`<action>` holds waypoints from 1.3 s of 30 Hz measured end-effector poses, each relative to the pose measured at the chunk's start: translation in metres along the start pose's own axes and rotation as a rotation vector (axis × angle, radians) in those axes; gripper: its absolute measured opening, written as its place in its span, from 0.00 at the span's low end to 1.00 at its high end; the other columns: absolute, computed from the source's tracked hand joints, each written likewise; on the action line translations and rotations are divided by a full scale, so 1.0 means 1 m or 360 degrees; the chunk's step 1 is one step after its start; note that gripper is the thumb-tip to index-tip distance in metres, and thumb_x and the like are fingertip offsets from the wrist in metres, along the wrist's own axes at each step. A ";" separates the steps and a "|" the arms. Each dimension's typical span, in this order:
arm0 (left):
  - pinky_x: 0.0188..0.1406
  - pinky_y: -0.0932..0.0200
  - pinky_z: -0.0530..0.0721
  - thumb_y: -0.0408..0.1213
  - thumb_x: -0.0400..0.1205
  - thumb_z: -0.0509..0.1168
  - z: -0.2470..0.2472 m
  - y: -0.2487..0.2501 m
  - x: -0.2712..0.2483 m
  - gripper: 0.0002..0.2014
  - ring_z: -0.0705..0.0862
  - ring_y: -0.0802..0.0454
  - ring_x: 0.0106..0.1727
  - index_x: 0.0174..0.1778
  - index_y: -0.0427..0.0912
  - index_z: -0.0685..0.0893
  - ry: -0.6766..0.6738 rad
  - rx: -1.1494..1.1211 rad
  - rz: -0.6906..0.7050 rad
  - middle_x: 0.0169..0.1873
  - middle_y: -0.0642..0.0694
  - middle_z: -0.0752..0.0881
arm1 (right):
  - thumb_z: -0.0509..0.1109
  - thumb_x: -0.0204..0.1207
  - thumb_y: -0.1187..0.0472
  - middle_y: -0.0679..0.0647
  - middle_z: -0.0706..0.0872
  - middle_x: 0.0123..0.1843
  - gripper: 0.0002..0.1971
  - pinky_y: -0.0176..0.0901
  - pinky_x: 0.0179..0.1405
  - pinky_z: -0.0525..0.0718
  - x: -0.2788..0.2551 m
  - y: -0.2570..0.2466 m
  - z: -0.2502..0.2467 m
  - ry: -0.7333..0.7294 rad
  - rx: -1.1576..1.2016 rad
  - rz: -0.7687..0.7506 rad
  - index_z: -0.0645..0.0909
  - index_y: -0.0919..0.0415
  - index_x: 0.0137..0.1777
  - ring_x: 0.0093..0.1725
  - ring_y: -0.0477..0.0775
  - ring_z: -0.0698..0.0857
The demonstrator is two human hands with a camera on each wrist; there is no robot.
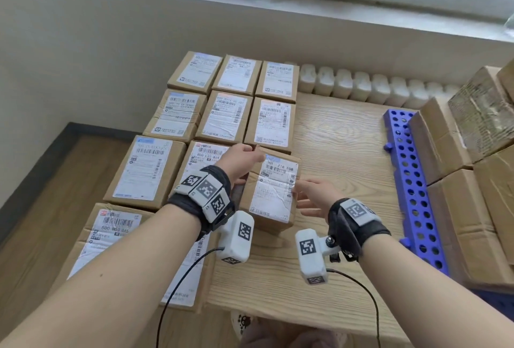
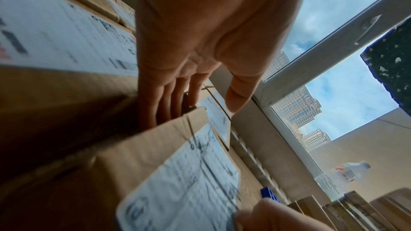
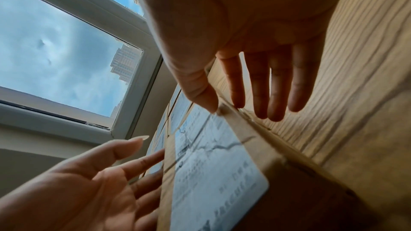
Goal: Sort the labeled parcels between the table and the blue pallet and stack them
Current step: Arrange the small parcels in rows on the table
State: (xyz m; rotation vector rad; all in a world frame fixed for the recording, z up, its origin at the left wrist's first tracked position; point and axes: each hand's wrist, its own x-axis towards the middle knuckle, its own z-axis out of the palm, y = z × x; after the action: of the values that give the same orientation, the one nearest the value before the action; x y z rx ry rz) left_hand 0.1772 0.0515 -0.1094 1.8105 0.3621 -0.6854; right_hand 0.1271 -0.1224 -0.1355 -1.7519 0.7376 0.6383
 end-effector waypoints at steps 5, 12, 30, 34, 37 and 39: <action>0.66 0.42 0.74 0.41 0.83 0.65 0.018 -0.004 -0.007 0.28 0.72 0.40 0.73 0.79 0.42 0.66 -0.0050 0.0129 -0.0104 0.74 0.38 0.73 | 0.67 0.76 0.64 0.60 0.89 0.46 0.06 0.45 0.44 0.89 -0.006 0.010 -0.007 -0.0072 0.0086 0.0023 0.83 0.61 0.51 0.41 0.56 0.89; 0.62 0.41 0.76 0.41 0.82 0.66 0.036 0.003 -0.028 0.27 0.72 0.43 0.74 0.77 0.43 0.69 -0.0048 0.0116 -0.0068 0.74 0.43 0.74 | 0.65 0.76 0.68 0.56 0.90 0.46 0.09 0.40 0.36 0.87 -0.024 0.020 -0.028 -0.0080 0.0117 -0.0017 0.83 0.57 0.51 0.41 0.52 0.90; 0.63 0.51 0.77 0.37 0.82 0.65 0.156 0.086 -0.158 0.26 0.78 0.47 0.65 0.77 0.39 0.69 0.0167 0.0114 0.0571 0.68 0.46 0.78 | 0.69 0.76 0.65 0.51 0.84 0.33 0.03 0.40 0.37 0.82 -0.146 0.046 -0.168 0.0175 0.0494 -0.0639 0.84 0.58 0.44 0.30 0.48 0.82; 0.57 0.55 0.77 0.35 0.82 0.65 0.187 0.106 -0.191 0.27 0.78 0.49 0.61 0.78 0.38 0.68 0.0183 0.0067 0.0724 0.62 0.47 0.78 | 0.69 0.75 0.64 0.51 0.83 0.32 0.04 0.37 0.34 0.81 -0.179 0.052 -0.207 0.0274 0.0487 -0.0779 0.84 0.58 0.41 0.30 0.48 0.80; 0.52 0.56 0.81 0.35 0.81 0.66 0.214 0.115 -0.207 0.26 0.82 0.48 0.59 0.76 0.39 0.71 0.0146 0.0009 0.0789 0.64 0.48 0.81 | 0.70 0.74 0.63 0.53 0.83 0.35 0.05 0.42 0.41 0.82 -0.197 0.062 -0.237 0.0339 0.0516 -0.0836 0.84 0.57 0.37 0.33 0.51 0.80; 0.41 0.59 0.82 0.34 0.81 0.65 0.235 0.120 -0.214 0.24 0.83 0.51 0.51 0.74 0.37 0.73 0.0112 -0.0039 0.0815 0.63 0.44 0.84 | 0.70 0.74 0.62 0.54 0.84 0.38 0.06 0.44 0.45 0.83 -0.206 0.070 -0.256 0.0404 0.0537 -0.0871 0.84 0.55 0.36 0.35 0.52 0.81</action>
State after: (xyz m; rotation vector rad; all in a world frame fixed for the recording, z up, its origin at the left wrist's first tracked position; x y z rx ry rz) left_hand 0.0111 -0.1913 0.0616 1.8054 -0.0533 -0.2581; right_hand -0.0463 -0.3493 0.0419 -1.6291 0.4648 -0.0791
